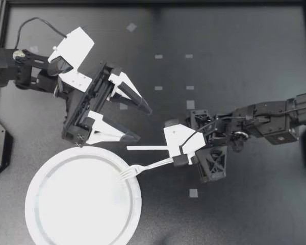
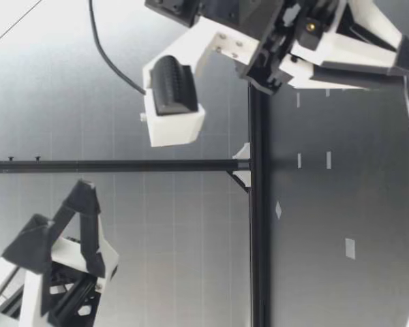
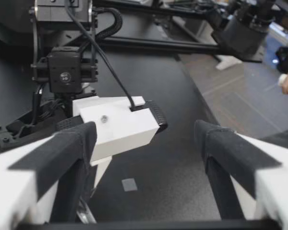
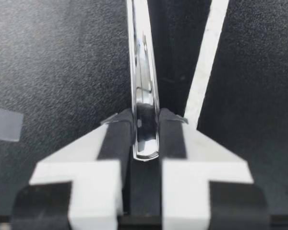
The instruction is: Pick up the fork and place it on the plate.
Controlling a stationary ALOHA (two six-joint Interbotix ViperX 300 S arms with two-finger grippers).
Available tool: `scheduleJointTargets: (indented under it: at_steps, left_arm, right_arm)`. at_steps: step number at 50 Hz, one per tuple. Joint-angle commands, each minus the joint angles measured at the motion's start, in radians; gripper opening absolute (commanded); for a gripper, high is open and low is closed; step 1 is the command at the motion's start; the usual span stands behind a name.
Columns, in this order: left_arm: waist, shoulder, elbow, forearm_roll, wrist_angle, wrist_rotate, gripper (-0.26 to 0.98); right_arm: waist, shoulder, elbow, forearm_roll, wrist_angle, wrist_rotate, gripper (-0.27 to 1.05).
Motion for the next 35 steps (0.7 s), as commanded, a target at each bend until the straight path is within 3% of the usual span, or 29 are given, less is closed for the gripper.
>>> scheduleJointTargets:
  at_steps: [1, 23, 29, 35]
  left_arm:
    - [-0.003, -0.021, -0.008, -0.003, 0.005, 0.003, 0.75]
    - [-0.003, -0.021, 0.002, -0.002, 0.000, 0.021, 0.75]
    - [-0.003, -0.021, 0.003, -0.002, -0.002, 0.023, 0.75]
    - [-0.003, -0.021, 0.003, -0.002, -0.002, 0.023, 0.75]
  right_arm:
    - [-0.008, -0.006, -0.020, -0.005, -0.031, 0.000, 0.02]
    - [-0.034, 0.015, -0.023, -0.015, -0.049, 0.002, 0.04]
    - [-0.032, 0.015, -0.023, -0.015, -0.049, 0.002, 0.11]
    - [-0.032, 0.015, -0.023, -0.015, -0.051, 0.002, 0.28]
